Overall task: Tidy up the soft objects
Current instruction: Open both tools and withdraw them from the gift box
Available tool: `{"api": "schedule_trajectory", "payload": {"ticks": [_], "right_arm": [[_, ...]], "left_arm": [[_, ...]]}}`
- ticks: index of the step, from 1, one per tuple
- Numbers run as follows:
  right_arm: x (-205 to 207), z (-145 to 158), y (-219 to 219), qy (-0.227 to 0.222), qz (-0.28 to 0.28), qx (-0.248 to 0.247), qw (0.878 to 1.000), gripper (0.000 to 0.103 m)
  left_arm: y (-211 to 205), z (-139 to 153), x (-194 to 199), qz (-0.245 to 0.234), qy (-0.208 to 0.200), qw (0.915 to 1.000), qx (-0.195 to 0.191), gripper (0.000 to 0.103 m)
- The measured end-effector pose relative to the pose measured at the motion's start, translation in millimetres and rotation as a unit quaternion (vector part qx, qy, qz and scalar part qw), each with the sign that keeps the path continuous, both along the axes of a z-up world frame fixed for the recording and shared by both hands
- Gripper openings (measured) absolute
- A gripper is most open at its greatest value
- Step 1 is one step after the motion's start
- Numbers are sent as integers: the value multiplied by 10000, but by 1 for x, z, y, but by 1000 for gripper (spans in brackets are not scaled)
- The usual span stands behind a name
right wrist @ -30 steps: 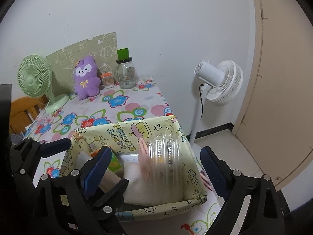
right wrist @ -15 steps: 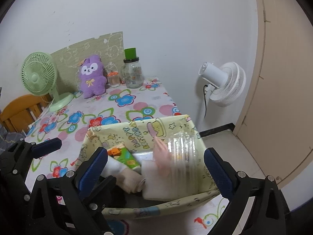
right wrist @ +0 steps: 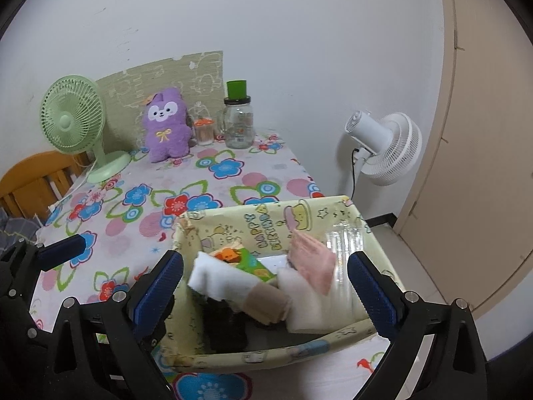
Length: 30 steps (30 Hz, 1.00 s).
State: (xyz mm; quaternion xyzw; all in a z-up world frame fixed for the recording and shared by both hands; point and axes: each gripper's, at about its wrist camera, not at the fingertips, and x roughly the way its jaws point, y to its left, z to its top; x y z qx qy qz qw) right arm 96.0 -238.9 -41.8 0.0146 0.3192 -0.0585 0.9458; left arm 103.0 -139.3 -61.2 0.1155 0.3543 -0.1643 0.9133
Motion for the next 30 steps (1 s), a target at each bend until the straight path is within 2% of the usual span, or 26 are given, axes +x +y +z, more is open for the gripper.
{"api": "schedule_trajectory", "payload": {"ticks": [15,30], "right_arm": [[-1,3,59,-99,363,-211,9991,100],[-5,8,108,-164,654,-129,9976,100]], "left_arm": [[63,-1,-4,559,-79,9984,-83,103],[130,2,-14,1148,-194,9930,-208,103]]}}
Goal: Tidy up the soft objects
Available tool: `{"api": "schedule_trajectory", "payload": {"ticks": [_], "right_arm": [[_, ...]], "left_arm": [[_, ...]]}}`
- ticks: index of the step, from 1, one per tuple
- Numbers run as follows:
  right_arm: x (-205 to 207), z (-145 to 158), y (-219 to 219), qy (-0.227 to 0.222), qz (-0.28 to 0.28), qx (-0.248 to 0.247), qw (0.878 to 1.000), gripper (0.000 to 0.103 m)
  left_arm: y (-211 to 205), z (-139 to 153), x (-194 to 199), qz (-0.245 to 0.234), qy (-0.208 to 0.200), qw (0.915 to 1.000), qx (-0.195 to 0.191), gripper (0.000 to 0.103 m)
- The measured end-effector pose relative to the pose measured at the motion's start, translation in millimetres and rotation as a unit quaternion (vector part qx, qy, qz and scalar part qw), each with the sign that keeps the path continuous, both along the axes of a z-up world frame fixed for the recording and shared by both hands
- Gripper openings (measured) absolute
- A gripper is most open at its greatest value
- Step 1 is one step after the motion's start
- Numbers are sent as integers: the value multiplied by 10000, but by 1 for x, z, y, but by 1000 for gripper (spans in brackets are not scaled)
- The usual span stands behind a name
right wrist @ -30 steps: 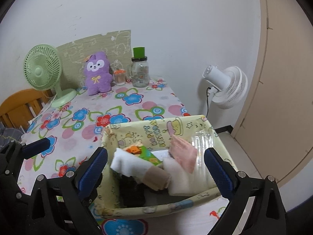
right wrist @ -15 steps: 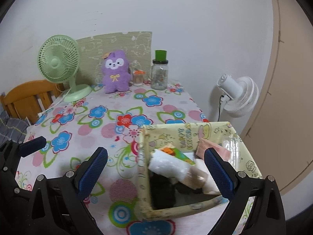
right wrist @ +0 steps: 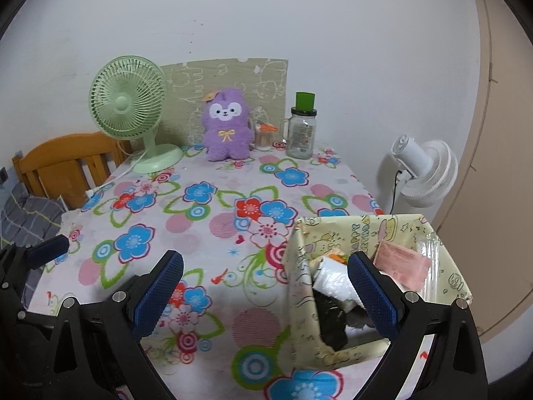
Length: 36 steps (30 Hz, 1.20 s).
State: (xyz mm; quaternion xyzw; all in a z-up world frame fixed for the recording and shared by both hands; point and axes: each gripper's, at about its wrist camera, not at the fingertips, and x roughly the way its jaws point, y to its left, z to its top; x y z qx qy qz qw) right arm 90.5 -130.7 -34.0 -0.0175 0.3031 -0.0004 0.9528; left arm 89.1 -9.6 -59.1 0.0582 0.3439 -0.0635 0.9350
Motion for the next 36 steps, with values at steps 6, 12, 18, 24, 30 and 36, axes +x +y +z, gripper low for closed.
{"api": "schedule_trajectory", "payload": {"ticks": [6,12,18,24,30,36], "right_arm": [[-13,12,7,-185,61,-12,9998,100],[-32,22,6,-435,-50,-176,9989,100],[-45,23,0,-512,-68,-109,9986,100],[-62,27,-8,-639,-100,5,9979,100],[-76,30,-15,-755,-122,75,9970,103],[-84,34,-22,-845,-160,211,9961,103]], "left_arm": [[30,4,-5,456,-49,9987,-206,103],[46,8,-17,737,-174,9968,-238,103],[54,19,-40,784,-412,9954,-360,103],[50,36,-67,736,-789,9934,-388,103],[46,42,-83,696,-993,9917,-423,103],[37,48,-93,661,-1146,9907,-303,103]]}}
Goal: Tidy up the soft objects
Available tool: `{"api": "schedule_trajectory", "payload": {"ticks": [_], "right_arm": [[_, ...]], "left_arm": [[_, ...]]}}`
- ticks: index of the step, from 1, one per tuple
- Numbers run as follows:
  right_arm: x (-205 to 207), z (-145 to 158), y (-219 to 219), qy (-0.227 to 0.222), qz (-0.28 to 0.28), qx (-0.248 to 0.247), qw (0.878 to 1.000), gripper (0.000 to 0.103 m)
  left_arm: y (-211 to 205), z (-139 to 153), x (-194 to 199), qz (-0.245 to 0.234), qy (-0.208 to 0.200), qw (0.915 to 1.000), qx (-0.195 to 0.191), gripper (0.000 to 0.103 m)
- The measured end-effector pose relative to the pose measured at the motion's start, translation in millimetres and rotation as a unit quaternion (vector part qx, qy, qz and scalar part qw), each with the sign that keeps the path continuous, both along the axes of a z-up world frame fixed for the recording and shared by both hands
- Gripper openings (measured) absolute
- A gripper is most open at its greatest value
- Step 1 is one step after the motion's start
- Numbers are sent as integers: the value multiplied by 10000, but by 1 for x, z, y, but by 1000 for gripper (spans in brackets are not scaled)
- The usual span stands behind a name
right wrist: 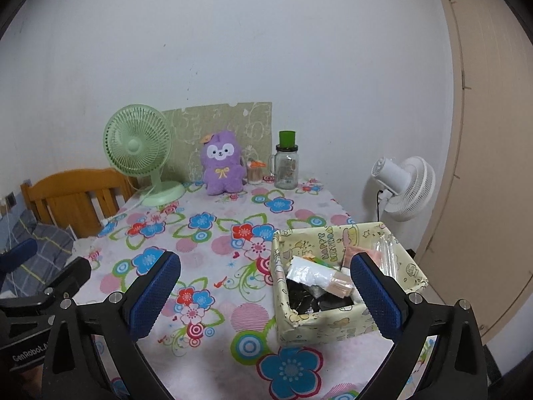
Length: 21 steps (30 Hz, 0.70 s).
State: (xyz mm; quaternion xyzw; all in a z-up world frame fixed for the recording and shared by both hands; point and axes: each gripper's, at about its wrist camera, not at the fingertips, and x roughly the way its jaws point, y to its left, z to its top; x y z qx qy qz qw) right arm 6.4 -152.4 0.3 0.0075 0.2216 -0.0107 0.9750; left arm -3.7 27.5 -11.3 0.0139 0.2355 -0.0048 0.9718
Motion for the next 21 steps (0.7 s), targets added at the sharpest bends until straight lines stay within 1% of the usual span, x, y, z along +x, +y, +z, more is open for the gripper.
{"api": "schedule_trajectory", "payload": {"ticks": [4,7,11,15,18,21], "right_arm": [[-4,1,-1,-65,1,-3,10000,103],[-7,2,-2,-109,29,72,9999,103],[-8,2,0,-110,15,-26,9999,103],[-9,3,0,-124,46,9,9999,103],[-9,3,1,-114,32,-13,9999,103],[-7,3,-1,-91,10,3,10000,103]], "left_arm": [[-3,2,-4,-91,-30,10000,-19,103],[-5,4,-5,-48,-44,10000,8,103],[-6,6,-9,-74,-113,9999,-22,103],[-6,6,-10,-91,-111,9999,-55,103],[-3,6,-8,-66,-76,9998,-155,103],[-4,5,-6,-77,-52,9998,-149,103]]}}
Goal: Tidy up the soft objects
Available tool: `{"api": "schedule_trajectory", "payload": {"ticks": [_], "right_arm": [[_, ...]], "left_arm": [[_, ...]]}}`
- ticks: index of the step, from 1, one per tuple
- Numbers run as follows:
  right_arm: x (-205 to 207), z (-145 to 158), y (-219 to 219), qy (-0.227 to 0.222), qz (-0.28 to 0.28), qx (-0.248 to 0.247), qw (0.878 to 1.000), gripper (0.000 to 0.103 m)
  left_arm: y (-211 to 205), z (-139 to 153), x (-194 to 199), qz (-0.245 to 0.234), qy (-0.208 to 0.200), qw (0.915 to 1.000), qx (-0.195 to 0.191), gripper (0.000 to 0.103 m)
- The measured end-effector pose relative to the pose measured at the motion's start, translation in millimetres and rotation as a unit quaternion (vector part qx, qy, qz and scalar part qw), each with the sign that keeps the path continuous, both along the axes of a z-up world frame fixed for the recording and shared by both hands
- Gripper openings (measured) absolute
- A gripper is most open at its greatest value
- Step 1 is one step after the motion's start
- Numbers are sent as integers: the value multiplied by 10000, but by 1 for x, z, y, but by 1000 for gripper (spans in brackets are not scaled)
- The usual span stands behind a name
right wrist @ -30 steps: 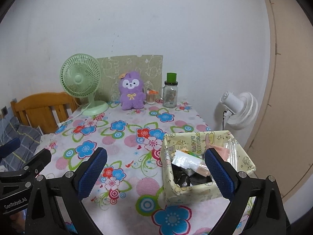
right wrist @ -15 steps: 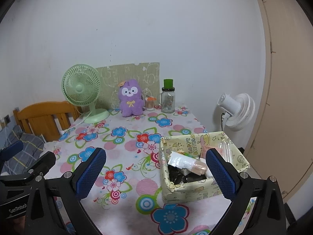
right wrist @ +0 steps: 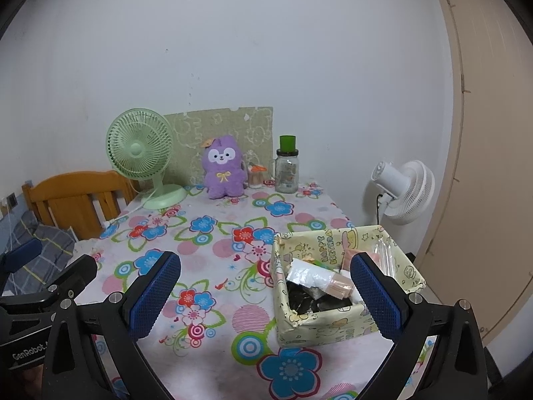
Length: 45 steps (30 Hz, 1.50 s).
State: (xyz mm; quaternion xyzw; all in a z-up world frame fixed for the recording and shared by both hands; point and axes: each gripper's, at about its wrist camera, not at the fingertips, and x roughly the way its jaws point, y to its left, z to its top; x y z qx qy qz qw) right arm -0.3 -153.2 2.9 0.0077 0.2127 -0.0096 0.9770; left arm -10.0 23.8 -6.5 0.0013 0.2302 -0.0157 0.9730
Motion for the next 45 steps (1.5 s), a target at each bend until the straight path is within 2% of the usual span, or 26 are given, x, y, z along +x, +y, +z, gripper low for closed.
{"api": "schedule_trajectory", "payload": {"ticks": [45], "right_arm": [[10,-7,4,64,-29,-47,10000,103]], "left_arm": [[0,-7,8,-19,76,10000,-33,103]]}}
